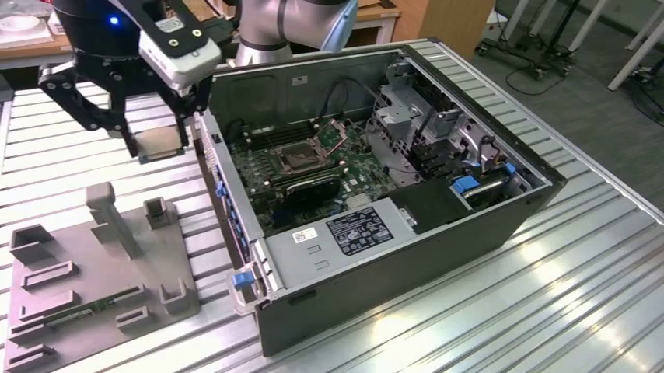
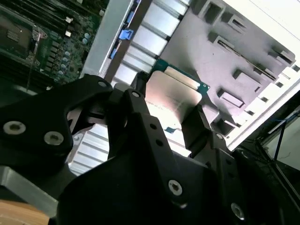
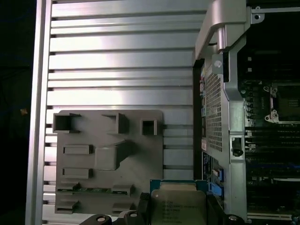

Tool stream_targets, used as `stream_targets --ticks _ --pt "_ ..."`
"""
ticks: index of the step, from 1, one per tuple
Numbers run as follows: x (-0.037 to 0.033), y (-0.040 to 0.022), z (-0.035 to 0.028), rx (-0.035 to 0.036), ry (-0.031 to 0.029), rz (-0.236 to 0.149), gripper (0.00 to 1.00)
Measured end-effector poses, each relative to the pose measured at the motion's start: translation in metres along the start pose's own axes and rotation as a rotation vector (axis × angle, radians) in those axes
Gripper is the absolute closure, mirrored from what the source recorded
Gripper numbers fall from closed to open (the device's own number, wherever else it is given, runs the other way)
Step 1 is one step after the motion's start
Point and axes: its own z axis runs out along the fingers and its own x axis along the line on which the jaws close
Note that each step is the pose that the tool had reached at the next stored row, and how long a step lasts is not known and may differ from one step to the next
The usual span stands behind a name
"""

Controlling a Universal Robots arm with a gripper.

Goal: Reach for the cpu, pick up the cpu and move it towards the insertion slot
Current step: 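Pick up the cpu and move it towards the insertion slot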

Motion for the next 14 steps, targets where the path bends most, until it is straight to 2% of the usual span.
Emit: stream_targets --ticks 5,14 --pt "-0.0123 0.0000 0.0001 0.0000 0.0000 0.000 0.45" --pt "-0.0225 0.0000 0.0002 0.0000 0.0000 0.000 0.45"
